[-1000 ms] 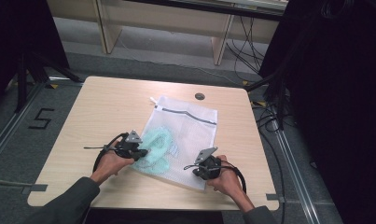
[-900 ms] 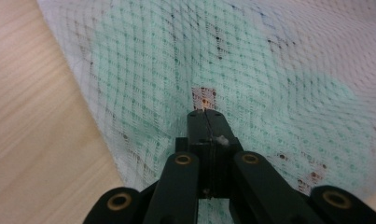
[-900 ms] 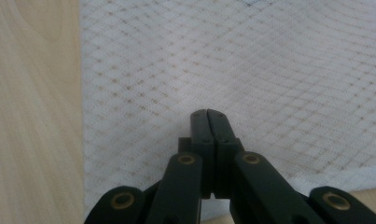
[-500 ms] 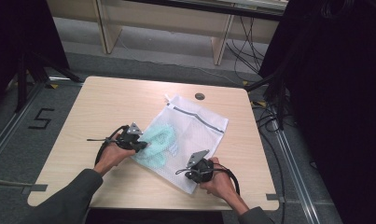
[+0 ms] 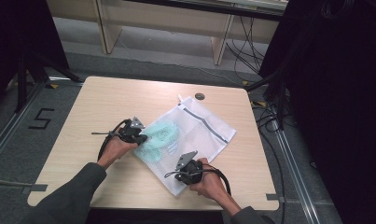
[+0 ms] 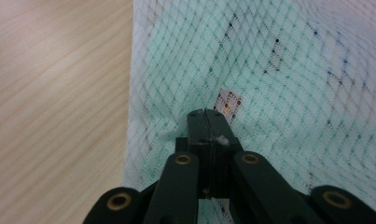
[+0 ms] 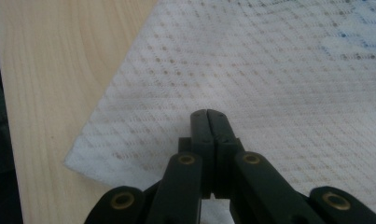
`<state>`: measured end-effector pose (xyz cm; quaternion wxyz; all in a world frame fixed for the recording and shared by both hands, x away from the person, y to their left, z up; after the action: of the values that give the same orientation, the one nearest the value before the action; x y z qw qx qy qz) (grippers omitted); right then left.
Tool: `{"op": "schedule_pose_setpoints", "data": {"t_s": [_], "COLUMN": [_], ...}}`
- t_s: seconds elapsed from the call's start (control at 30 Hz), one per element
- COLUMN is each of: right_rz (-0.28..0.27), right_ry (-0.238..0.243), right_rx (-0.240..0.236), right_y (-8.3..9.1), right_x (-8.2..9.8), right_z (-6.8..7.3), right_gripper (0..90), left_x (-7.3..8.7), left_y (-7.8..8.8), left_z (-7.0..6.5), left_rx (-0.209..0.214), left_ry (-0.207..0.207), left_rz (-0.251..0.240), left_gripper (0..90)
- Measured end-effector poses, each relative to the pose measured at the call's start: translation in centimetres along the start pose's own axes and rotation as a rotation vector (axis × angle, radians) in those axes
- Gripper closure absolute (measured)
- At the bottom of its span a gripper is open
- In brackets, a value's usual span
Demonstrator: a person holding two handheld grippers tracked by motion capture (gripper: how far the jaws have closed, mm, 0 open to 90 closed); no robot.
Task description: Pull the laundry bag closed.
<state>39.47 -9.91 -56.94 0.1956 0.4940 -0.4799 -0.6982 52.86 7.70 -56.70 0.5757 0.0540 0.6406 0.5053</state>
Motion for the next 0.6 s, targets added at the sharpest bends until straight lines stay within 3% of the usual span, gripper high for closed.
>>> {"op": "schedule_pose_setpoints", "data": {"t_s": [0.13, 0.17, 0.2, 0.23, 0.27, 0.6], "right_rz": [-0.007, -0.002, -0.006, -0.001, -0.006, -0.026], "right_ry": [0.024, 0.011, 0.034, 0.013, 0.041, 0.046], "right_rx": [-0.007, -0.010, -0.009, -0.017, -0.020, -0.046], "right_y": [-0.5, -0.6, -0.7, -0.8, -1.0, -2.2], "right_x": [-0.8, -0.8, -1.1, -1.1, -1.4, -3.2], "right_z": [0.7, 0.9, 1.0, 1.3, 1.3, 2.5], "right_gripper": [90.0, 90.0, 90.0, 90.0, 90.0, 90.0], "left_x": [-0.1, -0.2, -0.2, -0.3, -0.4, -0.9], "left_y": [-0.2, -0.4, -0.4, -0.5, -0.6, -1.6], "left_z": [0.4, 0.7, 0.7, 0.7, 1.0, 2.1], "left_rx": [-0.009, -0.015, -0.015, -0.013, -0.023, -0.016], "left_ry": [-0.014, -0.016, -0.016, -0.020, -0.029, -0.013], "left_rz": [0.007, 0.006, 0.006, 0.006, 0.008, -0.009], "left_gripper": [89.7, 89.7, 89.7, 89.7, 89.7, 89.7]}}
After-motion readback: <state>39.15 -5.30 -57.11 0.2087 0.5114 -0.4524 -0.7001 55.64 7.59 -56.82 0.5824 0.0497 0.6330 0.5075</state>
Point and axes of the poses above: each handheld gripper's, and its own axes: y roughly backward along the jaws, x roughly out of its underside, z roughly to its left, the point moved 9 cm from there along -y, roughly forward along the jaws, and after that the axes turned 11 degrees about -y, right-handed, at the moved point
